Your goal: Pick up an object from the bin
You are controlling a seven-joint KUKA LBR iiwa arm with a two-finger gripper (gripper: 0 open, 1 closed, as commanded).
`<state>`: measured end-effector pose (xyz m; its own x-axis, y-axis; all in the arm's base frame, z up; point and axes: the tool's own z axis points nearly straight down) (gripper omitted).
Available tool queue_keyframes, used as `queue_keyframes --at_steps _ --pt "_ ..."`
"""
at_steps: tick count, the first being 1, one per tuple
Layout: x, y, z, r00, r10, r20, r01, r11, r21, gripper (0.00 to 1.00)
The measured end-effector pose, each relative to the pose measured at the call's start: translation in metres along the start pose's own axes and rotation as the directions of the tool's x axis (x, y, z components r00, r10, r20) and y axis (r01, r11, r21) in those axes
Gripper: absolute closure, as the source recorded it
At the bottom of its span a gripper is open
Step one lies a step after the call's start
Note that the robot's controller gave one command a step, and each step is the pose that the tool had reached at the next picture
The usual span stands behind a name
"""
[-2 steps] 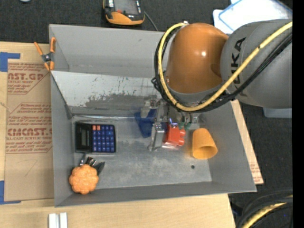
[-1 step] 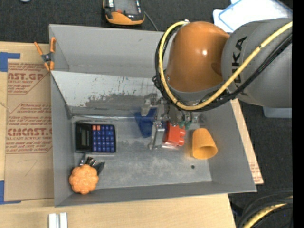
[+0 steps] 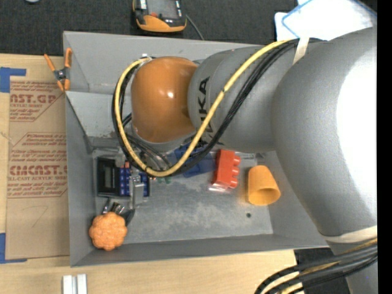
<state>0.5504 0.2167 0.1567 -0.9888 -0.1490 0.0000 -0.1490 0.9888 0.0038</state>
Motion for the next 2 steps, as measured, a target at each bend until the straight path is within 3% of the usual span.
queue_keyframes --at_steps 1,2 --pt "-0.011 0.007 -0.003 0.995 -0.099 0.011 0.099 0.995 0.005 0.0" --pt "-0.021 -0.026 0.026 0.719 -0.695 0.004 0.695 0.719 0.003 0.0"
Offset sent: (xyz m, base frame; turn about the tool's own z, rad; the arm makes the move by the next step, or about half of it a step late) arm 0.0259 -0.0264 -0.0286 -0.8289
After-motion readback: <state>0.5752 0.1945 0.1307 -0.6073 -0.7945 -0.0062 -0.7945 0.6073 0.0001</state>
